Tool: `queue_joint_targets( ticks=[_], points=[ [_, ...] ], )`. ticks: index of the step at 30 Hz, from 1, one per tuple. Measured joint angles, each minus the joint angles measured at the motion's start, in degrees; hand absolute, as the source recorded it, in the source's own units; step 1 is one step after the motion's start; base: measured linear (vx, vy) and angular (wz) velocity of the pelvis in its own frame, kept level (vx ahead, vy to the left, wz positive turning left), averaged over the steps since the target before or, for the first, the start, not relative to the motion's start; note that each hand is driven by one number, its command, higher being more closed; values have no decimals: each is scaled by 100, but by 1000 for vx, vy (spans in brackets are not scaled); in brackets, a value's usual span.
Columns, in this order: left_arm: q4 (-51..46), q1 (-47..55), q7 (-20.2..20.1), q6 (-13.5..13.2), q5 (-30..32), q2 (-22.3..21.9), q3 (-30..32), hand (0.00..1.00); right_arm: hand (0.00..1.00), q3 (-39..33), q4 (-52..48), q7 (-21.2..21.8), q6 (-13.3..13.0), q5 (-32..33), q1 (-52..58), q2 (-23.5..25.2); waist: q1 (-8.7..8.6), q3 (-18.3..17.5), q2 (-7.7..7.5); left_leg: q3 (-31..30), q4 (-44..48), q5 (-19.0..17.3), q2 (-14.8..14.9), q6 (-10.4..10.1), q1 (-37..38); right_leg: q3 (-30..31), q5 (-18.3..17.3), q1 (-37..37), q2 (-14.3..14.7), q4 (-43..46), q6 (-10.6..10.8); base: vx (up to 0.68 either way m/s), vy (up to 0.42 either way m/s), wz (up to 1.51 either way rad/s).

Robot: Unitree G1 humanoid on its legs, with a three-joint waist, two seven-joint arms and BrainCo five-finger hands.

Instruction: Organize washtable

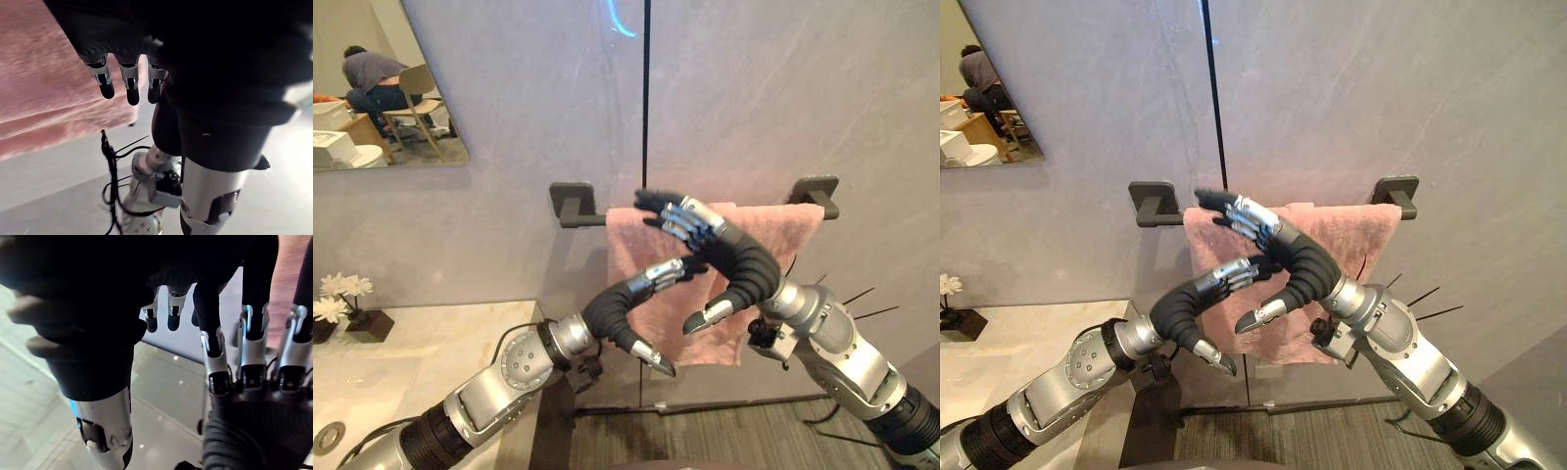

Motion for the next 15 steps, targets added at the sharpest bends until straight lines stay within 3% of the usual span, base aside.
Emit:
queue_joint_targets(
  ticks=[6, 10, 15],
  points=[
    [642, 5, -325, 280, 459, -353, -347, 0, 0, 236, 652, 163, 347, 63, 503, 190, -37, 139, 18, 1, -1, 3, -9, 0, 14, 9, -54, -72, -7, 104, -11, -14, -5, 0],
    [1272, 192, -234, 356, 1194, -1143, -78, 0, 0, 92, 1266, 83, 453, -537, 874, 926, -40, 168, 14, 5, -2, 13, -6, -10, -35, 20, -114, -182, -5, 199, -55, -19, -6, 0],
    [1957, 669, 251, 394, 2227, -2380, 589, 0, 0, -428, 1925, -314, 470, -1755, 1191, 2153, -55, 189, 26, -19, -2, 24, 33, -3, -82, 36, -117, -201, -11, 183, -64, 1, -5, 2]
  ],
)
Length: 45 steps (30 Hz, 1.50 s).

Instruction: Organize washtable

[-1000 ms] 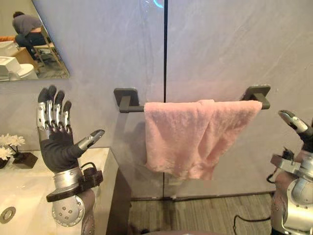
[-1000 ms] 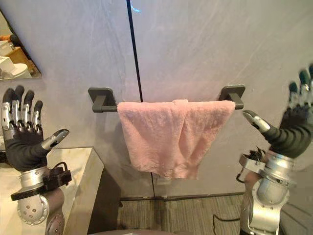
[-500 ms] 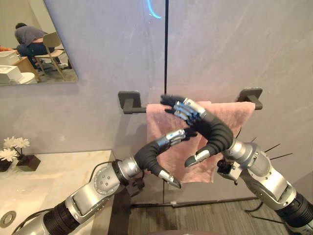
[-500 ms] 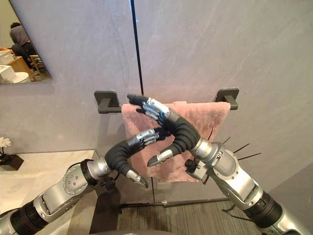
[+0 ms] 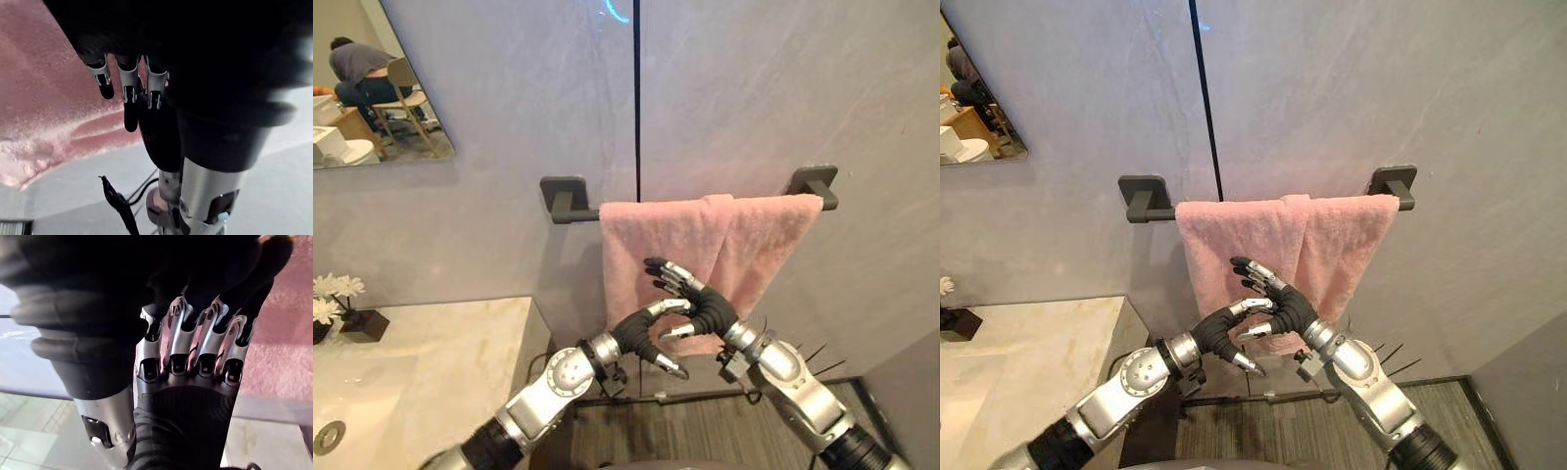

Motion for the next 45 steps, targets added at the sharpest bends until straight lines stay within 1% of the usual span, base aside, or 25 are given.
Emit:
queue_joint_targets(
  ticks=[2, 3, 4, 5, 7, 10, 14, 18, 24, 28, 32, 35, 38, 41, 45],
  points=[
    [165, 62, 156, -5, 250, -246, 96, 0, 0, -136, 169, -101, 7, -253, 57, 222, 9, 9, -5, -4, 0, 0, 4, 0, -18, -4, 0, -9, 0, -12, -1, 4, -13, 5],
    [269, 64, 309, -5, 466, -384, 186, 0, 0, -226, 323, -213, 25, -457, 109, 349, 21, 15, -14, -12, 0, 0, 9, -1, -35, -12, 0, -13, 0, -23, -1, 6, -15, 5],
    [312, 68, 473, -8, 694, -480, 301, 0, 0, -310, 410, -311, 44, -651, 186, 426, 25, 18, -20, -22, 0, 0, 14, -1, -56, -26, 4, -14, 0, -42, -4, 11, -14, 5],
    [338, 74, 521, -10, 745, -527, 370, 0, 0, -349, 444, -326, 48, -708, 215, 453, 23, 18, -20, -25, 0, 0, 16, -1, -69, -29, 9, -12, 0, -50, -5, 29, -8, 3],
    [472, 164, 764, -14, 1045, -682, 620, 0, 0, -587, 450, -439, 55, -908, 403, 591, 16, 20, -21, -31, 1, 1, 26, -1, -103, -30, 58, 0, 1, -99, 33, 40, -6, -1],
    [631, 281, 904, -12, 1239, -767, 788, 0, 0, -941, 449, -472, 53, -921, 542, 736, -3, 20, -23, -23, 2, 0, 37, -2, -110, -25, 60, 7, 4, -132, 31, 22, -9, -2],
    [664, 392, 1034, -4, 1439, -998, 1281, 0, 0, -1480, 421, -564, 49, -922, 720, 973, -11, 24, -26, -10, 3, 0, 38, -3, -107, -41, 67, -7, 43, -166, 26, 10, -16, 0],
    [660, 527, 1152, -6, 1587, -1135, 1673, 0, 0, -1840, 97, -569, 48, -909, 1017, 1236, -21, 26, -28, -1, 3, -3, 43, -5, -106, -39, 67, -4, 47, -192, 26, 0, 0, 0],
    [636, 820, 1342, -5, 1594, -1259, 2281, 0, 0, -2478, -333, -674, 2, -903, 1382, 1549, -23, 93, -113, 25, 2, -22, 50, -27, -96, -23, 66, -5, 54, -230, 41, -26, -10, -4],
    [595, 1040, 1493, -3, 1593, -1322, 2685, 0, 0, -2844, -557, -691, -27, -905, 1639, 1681, -21, 93, -113, 57, 2, -33, 49, -37, -109, -10, 146, 1, 53, -302, 27, -7, -2, -3],
    [441, 1238, 1524, -1, 1588, -1442, 2939, 0, 0, -3187, -690, -715, -35, -907, 1761, 1799, -22, 93, -112, 63, 3, -33, 52, -38, -109, -9, 151, 1, 55, -309, 24, 0, 0, 0],
    [365, 1381, 1535, -1, 1581, -1517, 3128, 0, 0, -3457, -689, -829, -38, -910, 1832, 1857, -21, 90, -107, 67, 3, -35, 54, -40, -110, -8, 152, 3, 57, -315, 23, 0, 0, 0],
    [359, 1554, 1608, 0, 1573, -1636, 3318, 0, 0, -3754, -688, -958, -38, -1087, 1920, 1924, -22, 88, -104, 71, 3, -38, 58, -43, -117, -9, 162, 10, 60, -344, 20, 0, 0, 0],
    [341, 1784, 1608, -1, 1519, -1667, 3436, 0, 0, -4013, -686, -1099, -38, -1345, 2077, 1970, -23, 80, -89, 67, 3, -49, 59, -47, -131, -12, 165, 9, 61, -364, 21, 0, 0, 0],
    [335, 2164, 1600, -1, 1333, -1798, 3690, 0, 0, -4313, -664, -1164, -37, -1381, 2306, 2061, -21, 77, -80, 53, 2, -65, 58, -45, -153, -24, 161, 9, 60, -371, 21, 4, -2, 1]
  ],
)
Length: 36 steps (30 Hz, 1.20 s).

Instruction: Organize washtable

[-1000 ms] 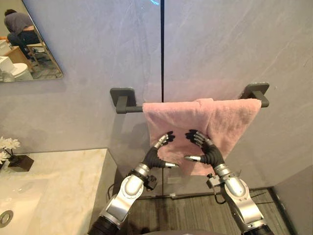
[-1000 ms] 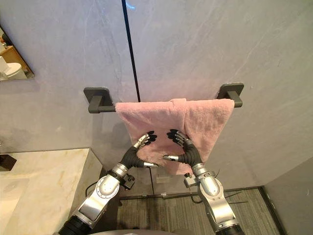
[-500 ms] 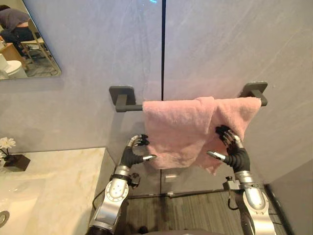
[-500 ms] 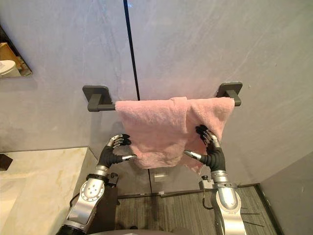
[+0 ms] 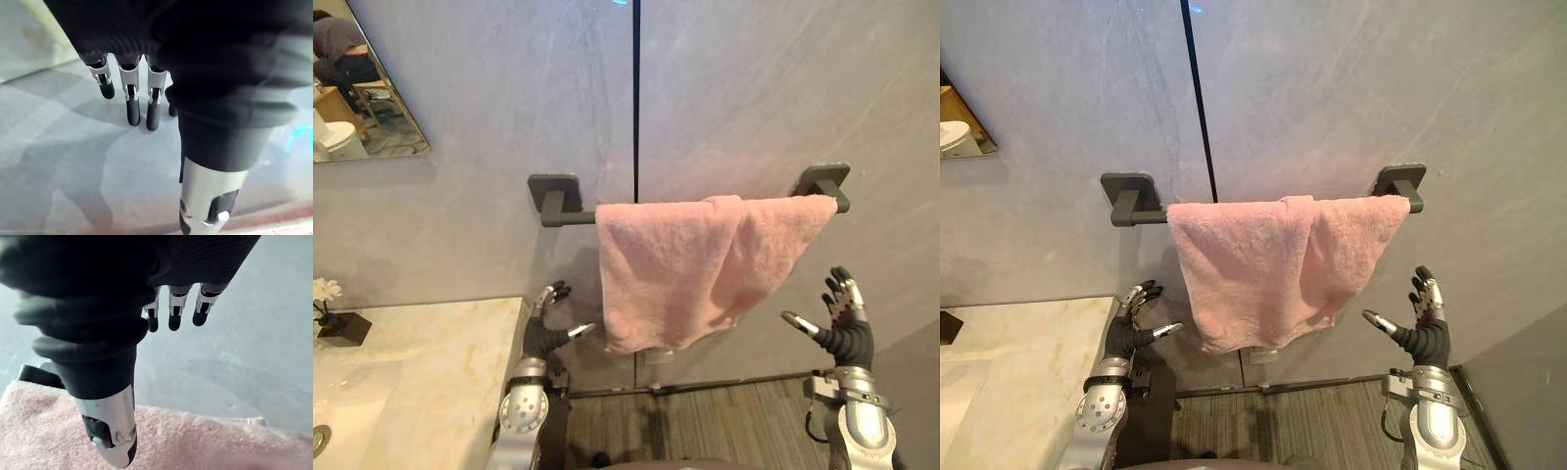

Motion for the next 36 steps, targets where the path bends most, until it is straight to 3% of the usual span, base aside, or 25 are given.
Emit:
queue_joint_targets(
  ticks=[8, 11, 15, 21, 27, 32, 35, 36],
  points=[
    [173, 591, -265, 2, -316, -93, 89, 0, 0, 237, 1051, 21, 36, -182, 319, 19, 60, -11, 2, 21, 1, -29, -3, 27, -22, -57, -66, 4, -58, 119, 25, 8, -2, 4],
    [711, 552, -342, 3, -325, -93, 93, 0, 0, 514, 1828, 25, 69, -227, 313, 12, 170, -21, -3, 27, 1, -57, -5, 32, -17, -119, -137, 17, -68, 205, 14, -32, -17, 4],
    [1698, 470, -390, 38, -373, -93, 71, 0, 0, 956, 3095, 19, 144, -548, 32, 20, 186, -52, 18, -6, 0, -58, -2, 32, 2, -165, -189, 34, -69, 249, -6, -15, -16, 5],
    [3227, 228, -343, 120, -224, -82, 88, 0, 0, 1055, 4611, -16, 268, -890, -387, 10, 195, -109, 42, -15, -1, -84, 3, -7, 46, -170, -298, 18, -63, 282, -13, 0, 0, 0],
    [3827, 157, -218, 139, -78, -83, 113, 0, 0, 1051, 5264, -35, 359, -1200, -512, 9, 240, -104, 29, -6, 1, -88, 3, -8, 121, -156, -285, 101, -59, 268, -14, 49, -14, -1],
    [3909, 33, -206, 172, -87, -133, 289, 0, 0, 1155, 5297, -157, 377, -1287, -797, 8, 389, 1, 7, 352, 52, -132, 96, -39, -16, 178, -207, -212, 30, 323, -40, -36, -12, -36],
    [3891, -325, -104, 229, -110, 18, 315, 0, 0, 1282, 5147, -238, 389, -1320, -1075, 75, 488, 231, -77, 442, 1333, -648, 306, -21, -1013, 332, -167, -806, 112, 746, -1, -94, -48, -24],
    [3873, -441, -90, 235, -114, 29, 371, 0, 0, 1305, 5146, -245, 410, -1319, -1173, 87, 539, 297, -10, 401, 1698, -775, 532, 21, -1282, 384, -249, -1010, 245, 1100, 94, -57, -21, -6]
  ],
)
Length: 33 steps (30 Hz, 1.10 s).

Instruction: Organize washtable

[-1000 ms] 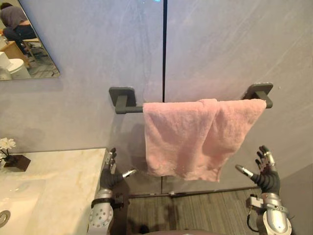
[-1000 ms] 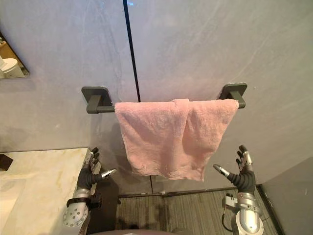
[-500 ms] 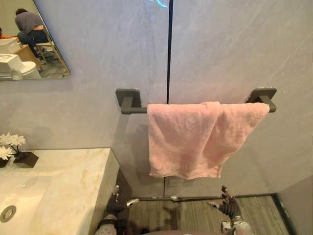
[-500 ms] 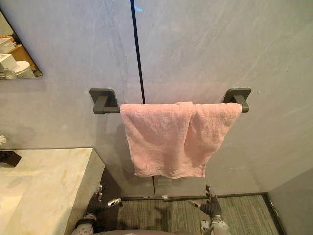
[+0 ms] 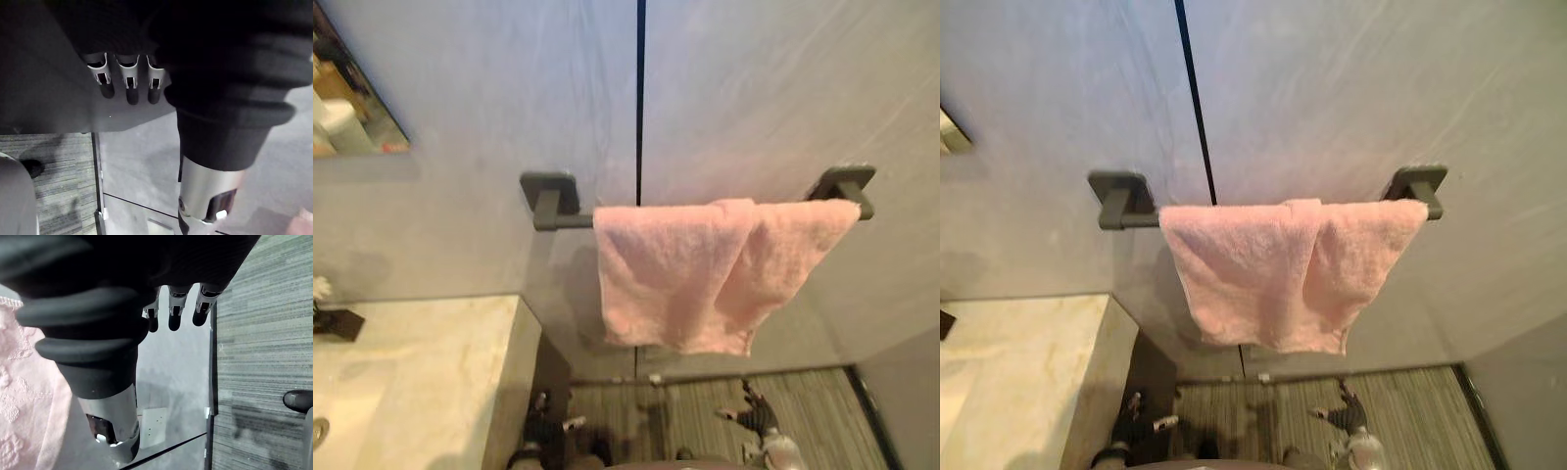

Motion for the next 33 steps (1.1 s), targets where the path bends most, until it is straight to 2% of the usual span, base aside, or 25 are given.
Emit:
queue_joint_targets(
  ticks=[1, 2, 3, 5, 6, 7, 8, 9, 10, 11, 12, 13, 14, 15, 16, 17, 19, 21, 23, 24, 26, 27, 29, 30, 33],
  points=[
    [-6, -47, 6, -5, -7, 23, 40, 0, 0, 25, -11, -2, 21, 0, -53, 16, 35, 75, 14, -29, 98, -22, 42, -1, -64, -11, -200, -187, 0, 710, -11, -35, -9, 28],
    [-19, -125, 19, 4, -18, 46, 44, 0, 0, 76, -135, -7, 55, 1, 12, 45, -26, 96, -19, -235, 396, -85, 44, 3, -240, 39, -553, -415, -161, 2352, 159, 18, -53, 61],
    [-81, -129, 59, 0, -26, 112, 52, 0, 0, 128, -188, -3, 51, 3, 110, 71, -43, 68, -104, -395, 684, -106, 29, 8, -391, 200, -650, -389, -277, 3145, 309, 4, -96, 71],
    [-174, -122, 122, -7, -37, 158, 124, 0, 0, 227, -249, -4, 47, 6, 125, 74, 9, 38, -253, -482, 1170, -101, 43, 5, -793, 617, -767, -141, -421, 3620, 486, -91, -207, 48],
    [-173, -122, 136, -6, -39, 133, 165, 0, 0, 228, -260, -9, 46, 6, 97, 60, 40, 38, -272, -539, 1372, -89, 50, -15, -985, 814, -834, 156, -453, 3198, 538, -245, -335, 39],
    [-177, -122, 174, -8, -64, 91, 164, 0, 0, 229, -261, -21, 47, 5, 58, 28, 132, 25, -312, -569, 1532, -45, 59, -83, -1172, 988, -1005, 496, -476, 2492, 500, -253, -324, 31],
    [-179, -133, 199, -9, -72, 49, 163, 0, 0, 229, -255, -26, 55, 7, 14, -1, 132, 36, -297, -615, 1594, 11, 90, -152, -1259, 1003, -1254, 711, -427, 2130, 403, -322, -358, 25],
    [-200, -112, 231, -22, -89, -96, 157, 0, 0, 247, -261, -84, 51, 15, -100, -116, 186, 83, -111, -693, 1343, 321, 269, -371, -1368, 839, -1629, 897, -308, 1442, 244, -400, -374, 26],
    [-200, -109, 237, -22, -90, -187, 134, 0, 0, 277, -259, -152, 44, 27, -170, -182, 254, 97, 14, -811, 1042, 628, 384, -461, -1437, 619, -1736, 897, -168, 1169, 50, -431, -372, 25],
    [-200, -113, 242, -25, -91, -219, 84, 0, 0, 293, -254, -171, 44, 36, -209, -229, 263, 117, 95, -899, 814, 882, 424, -515, -1459, 515, -1770, 894, -53, 1030, -17, -495, -363, 72],
    [-182, -138, 230, -29, -94, -220, -146, 0, 0, 327, -195, -200, 45, 49, -287, -362, 173, 237, 238, -1125, -19, 1863, 512, -633, -1439, 280, -1726, 900, 201, 747, -207, -550, -322, 119],
    [-188, -183, 223, -24, -95, -261, -202, 0, 0, 276, -133, -246, 50, 49, -304, -382, 80, 317, 232, -1143, -185, 1984, 480, -703, -1430, -106, -1631, 849, 263, 654, -522, -531, -295, 129],
    [-189, -177, 222, -20, -92, -270, -204, 0, 0, 215, -105, -255, 57, 53, -279, -374, 77, 352, 215, -1129, 175, 1779, 449, -799, -1453, -228, -1587, 790, 275, 699, -603, -453, -270, 110],
    [-193, -144, 226, -20, -92, -217, -204, 0, 0, 204, -108, -294, 59, 62, -208, -390, 78, 406, 97, -996, 1011, 1087, 301, -614, -1477, -394, -1508, 680, 233, 743, -714, -346, -242, 71],
    [-198, -104, 224, -21, -89, -150, -204, 0, 0, 238, -109, -286, 59, 62, -195, -403, 89, 415, 39, -867, 1619, 662, 262, -565, -1504, -489, -1398, 578, 207, 740, -779, -343, -226, 59],
    [-202, -91, 225, -21, -89, -124, -204, 0, 0, 245, -115, -286, 56, 62, -186, -406, 77, 407, 36, -810, 1939, 429, 280, -554, -1482, -549, -1325, 514, 205, 713, -819, -361, -179, 53],
    [-218, -100, 216, -23, -88, -74, -205, 0, 0, 250, -107, -253, 52, 67, -61, -433, -79, 376, 93, -594, 3032, -374, 456, -433, -1155, -991, -1025, 489, 200, 483, -904, -304, -101, 77],
    [-231, -126, 214, -27, -87, -64, -252, 0, 0, 245, -50, -234, 43, 72, 89, -437, -166, 301, 185, -386, 3046, -628, 744, -400, -516, -1355, -865, 403, 202, 422, -916, -199, 17, 90],
    [-226, -174, 202, -35, -79, 8, -403, 0, 0, 207, 42, -237, 45, 73, 116, -439, -365, 141, 357, -320, 2452, -675, 1002, -453, -105, -1764, -848, 70, 144, 626, -916, -204, 83, 120],
    [-215, -365, 205, -37, -76, 70, -434, 0, 0, 201, 77, -235, 47, 83, 65, -425, -484, 114, 394, -215, 1541, -677, 903, -624, 17, -2048, -810, -263, -8, 878, -954, -180, 114, 113],
    [-221, -497, 211, -55, -76, 245, -599, 0, 0, 200, 157, -234, 47, 126, -6, -400, -568, 107, 355, -115, 607, -509, 783, -731, 176, -2280, -555, -399, -127, 775, -931, -218, 161, 106],
    [-233, -515, 211, -91, -76, 329, -664, 0, 0, 193, 196, -242, 41, 127, -66, -397, -554, 101, 360, -100, 174, -495, 769, -778, 316, -2340, -441, -377, -129, 626, -895, -212, 164, 69],
    [-202, -561, 212, -109, -75, 471, -697, 0, 0, 68, 285, -260, -6, 129, -279, -281, -521, 145, 248, 108, -66, -445, 691, -829, 334, -2424, -216, -372, -252, 365, -752, -231, 159, 22],
    [-197, -518, 213, -113, -58, 473, -680, 0, 0, 52, 300, -266, -39, 127, -321, -270, -526, 159, 225, 245, -67, -292, 614, -784, 305, -2398, -65, -333, -326, 215, -641, -248, 160, 4],
    [-209, -387, 216, -131, -58, 476, -549, 0, 0, 133, 300, -254, -25, 116, -346, -242, -505, 148, 160, 245, -56, -196, 337, -644, 199, -2254, 207, -293, -507, -105, -376, -239, 174, 1]
  ],
)
